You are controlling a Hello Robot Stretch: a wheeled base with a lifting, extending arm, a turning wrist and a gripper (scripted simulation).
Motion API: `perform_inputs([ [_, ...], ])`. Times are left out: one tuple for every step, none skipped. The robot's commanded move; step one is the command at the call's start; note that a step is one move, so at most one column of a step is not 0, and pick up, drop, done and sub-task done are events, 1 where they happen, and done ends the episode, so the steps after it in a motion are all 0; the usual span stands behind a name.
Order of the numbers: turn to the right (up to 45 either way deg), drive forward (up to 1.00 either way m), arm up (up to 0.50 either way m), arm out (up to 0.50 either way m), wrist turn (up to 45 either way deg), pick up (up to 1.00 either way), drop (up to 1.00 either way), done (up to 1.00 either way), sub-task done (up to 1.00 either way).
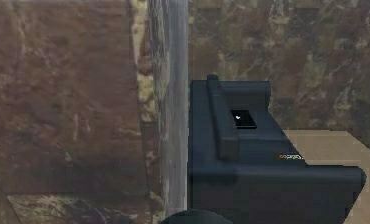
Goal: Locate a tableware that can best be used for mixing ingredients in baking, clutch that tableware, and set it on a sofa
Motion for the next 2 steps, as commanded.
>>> perform_inputs([
  [45.0, 0.0, 0.0, 0.0, 0.0, 0.0, 0.0, 0.0, 0.0],
  [45.0, 0.0, 0.0, 0.0, 0.0, 0.0, 0.0, 0.0, 0.0],
])
